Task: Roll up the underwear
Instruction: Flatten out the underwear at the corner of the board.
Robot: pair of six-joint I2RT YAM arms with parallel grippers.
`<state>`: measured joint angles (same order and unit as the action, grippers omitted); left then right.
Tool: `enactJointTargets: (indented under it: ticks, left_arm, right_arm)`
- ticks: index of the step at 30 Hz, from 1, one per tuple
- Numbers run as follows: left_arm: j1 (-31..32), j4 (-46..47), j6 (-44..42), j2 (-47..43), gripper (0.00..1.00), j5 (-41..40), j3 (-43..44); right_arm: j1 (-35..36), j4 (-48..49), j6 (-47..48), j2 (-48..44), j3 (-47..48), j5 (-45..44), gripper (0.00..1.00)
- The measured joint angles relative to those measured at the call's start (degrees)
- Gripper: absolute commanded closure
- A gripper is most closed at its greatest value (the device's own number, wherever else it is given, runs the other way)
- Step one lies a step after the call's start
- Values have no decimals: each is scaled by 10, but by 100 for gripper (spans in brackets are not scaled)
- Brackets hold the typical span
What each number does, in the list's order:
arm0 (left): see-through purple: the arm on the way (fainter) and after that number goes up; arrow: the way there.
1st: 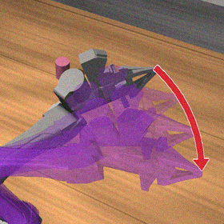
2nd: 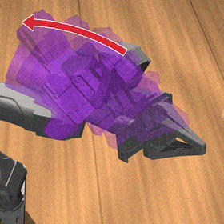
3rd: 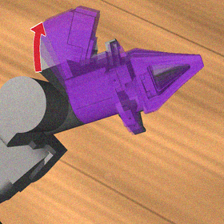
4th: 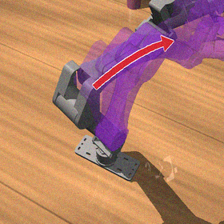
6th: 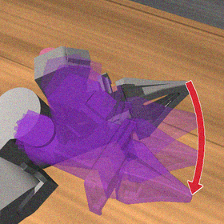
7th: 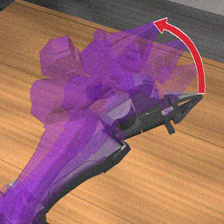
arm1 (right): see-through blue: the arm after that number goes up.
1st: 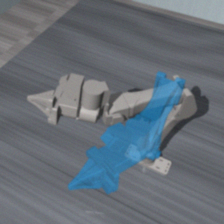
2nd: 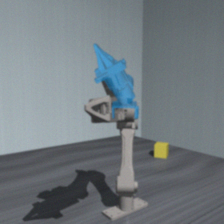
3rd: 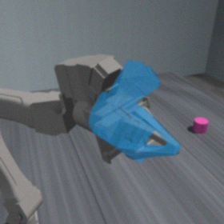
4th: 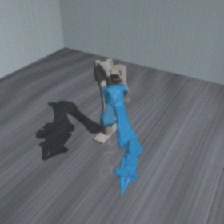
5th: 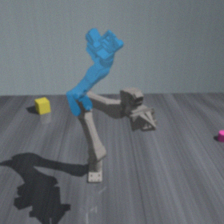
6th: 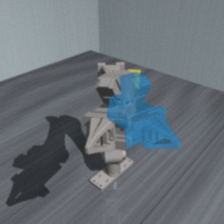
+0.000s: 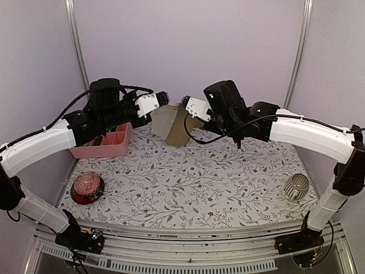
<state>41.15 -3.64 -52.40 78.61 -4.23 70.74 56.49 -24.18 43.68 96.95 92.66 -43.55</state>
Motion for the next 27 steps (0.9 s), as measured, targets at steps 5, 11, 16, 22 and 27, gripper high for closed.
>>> enactJointTargets:
  ticks: [5,11,16,22,27]
  left_arm:
    - [35,-8,-31,-86,100,28,-177]
    - [94,-54,-43,-165,60,46,-397]
    - [117,-126,-43,-212,13,61,-472]
    - [89,-180,-47,-256,1,95,-436]
    - [20,-209,-60,-238,2,145,-365]
  right_arm:
    - [83,-63,-42,-63,-134,39,97]
    - [196,-177,-192,-10,-216,157,55]
    - [238,-249,-289,48,-227,241,16]
    - [196,-254,-329,-1,-199,276,3]
    - [80,-191,-359,-59,-187,299,3]
